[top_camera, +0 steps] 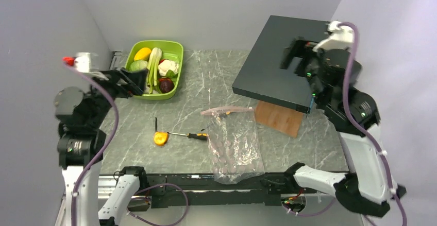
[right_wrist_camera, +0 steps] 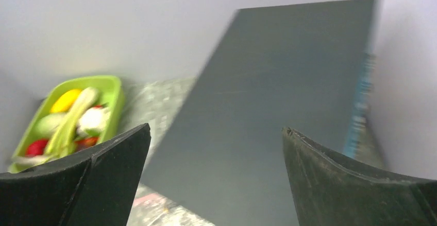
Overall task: Place the food in the zip-top bag and seal the zipper
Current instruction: Pick up the zipper food storage bag at the center of the board.
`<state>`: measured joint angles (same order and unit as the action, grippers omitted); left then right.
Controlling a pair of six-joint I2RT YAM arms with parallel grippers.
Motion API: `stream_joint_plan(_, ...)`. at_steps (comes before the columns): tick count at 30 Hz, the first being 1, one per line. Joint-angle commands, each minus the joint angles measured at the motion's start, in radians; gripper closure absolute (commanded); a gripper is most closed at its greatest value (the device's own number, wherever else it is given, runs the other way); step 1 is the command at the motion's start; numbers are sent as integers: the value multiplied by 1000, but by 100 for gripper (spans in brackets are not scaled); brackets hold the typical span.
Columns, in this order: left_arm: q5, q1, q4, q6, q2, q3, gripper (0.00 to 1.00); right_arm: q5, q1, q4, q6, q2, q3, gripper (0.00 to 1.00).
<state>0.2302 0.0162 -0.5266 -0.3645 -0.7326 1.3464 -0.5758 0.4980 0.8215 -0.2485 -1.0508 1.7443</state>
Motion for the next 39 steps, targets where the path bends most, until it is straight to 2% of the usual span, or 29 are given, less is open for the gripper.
stream_joint_plan(1, 182, -187, 142, -112, -72, -255, 1, -149, 365, 44, -2, -157, 87, 0)
stream_joint_plan(3, 11, -365, 149, -97, -111, -331, 1, -203, 533, -33, 32, -191, 55, 0)
stream_joint_plan(7, -62, -525, 359, -209, -147, -551, 1, -172, 663, 19, -23, -305, 109, 0)
stream_joint_plan(10, -214, -629, 534, -317, -180, -709, 1, -130, 688, -31, -85, -258, -11, 0)
stream_joint_plan(13, -326, -707, 645, -384, -270, -787, 1, -125, 689, -95, -154, -133, -151, 0)
stream_joint_plan(18, -390, -778, 749, -436, -412, -811, 1, -231, 688, -115, -265, 57, -347, 0)
stream_joint_plan(22, -414, -811, 835, -462, -507, -812, 4, -260, 688, -41, -313, 123, -391, 0)
stream_joint_plan(29, -453, -824, 867, -522, -656, -782, 11, -253, 686, 13, -297, 174, -425, 0)
stream_joint_plan(34, -420, -831, 922, -512, -728, -764, 31, -251, 688, 26, -273, 198, -442, 0)
stream_joint_plan(39, -413, -843, 923, -450, -691, -769, 76, -229, 688, 16, -242, 220, -456, 0)
